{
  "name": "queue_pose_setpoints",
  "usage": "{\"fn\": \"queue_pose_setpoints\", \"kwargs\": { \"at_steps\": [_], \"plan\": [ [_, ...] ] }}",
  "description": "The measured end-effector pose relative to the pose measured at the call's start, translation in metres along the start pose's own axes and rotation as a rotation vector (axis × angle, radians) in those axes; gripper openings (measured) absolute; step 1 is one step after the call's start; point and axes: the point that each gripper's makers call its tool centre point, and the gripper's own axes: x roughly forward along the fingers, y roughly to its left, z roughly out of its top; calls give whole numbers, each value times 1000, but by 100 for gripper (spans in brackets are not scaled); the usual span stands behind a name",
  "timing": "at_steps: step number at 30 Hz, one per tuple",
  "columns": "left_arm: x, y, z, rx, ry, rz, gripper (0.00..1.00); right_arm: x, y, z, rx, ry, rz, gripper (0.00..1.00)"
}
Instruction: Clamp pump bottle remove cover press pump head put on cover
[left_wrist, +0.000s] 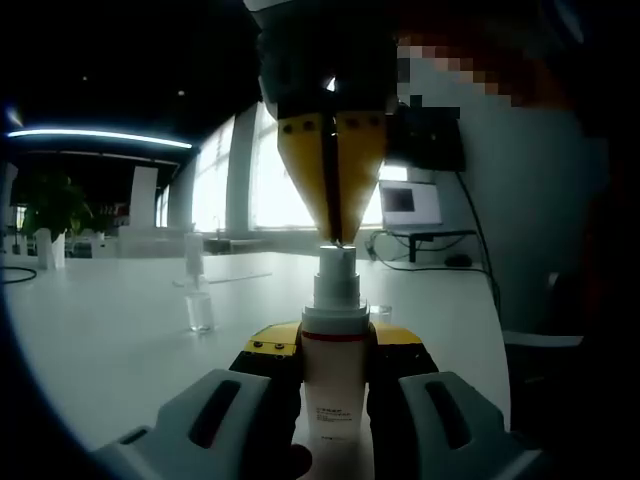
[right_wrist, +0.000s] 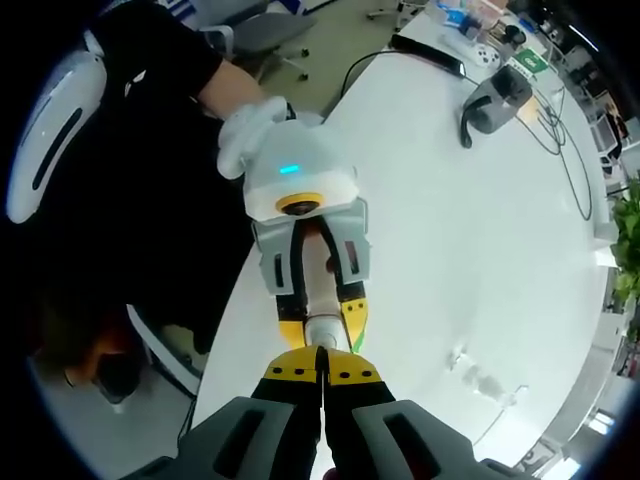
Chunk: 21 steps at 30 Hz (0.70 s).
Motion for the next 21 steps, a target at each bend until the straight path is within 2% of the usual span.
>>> {"fn": "queue_pose_setpoints", "kwargs": {
  "at_steps": [21],
  "plan": [
    [0, 0, 0, -3, -1, 0, 15, 0, 0, 1, -11, 3, 17, 0]
  ]
}}
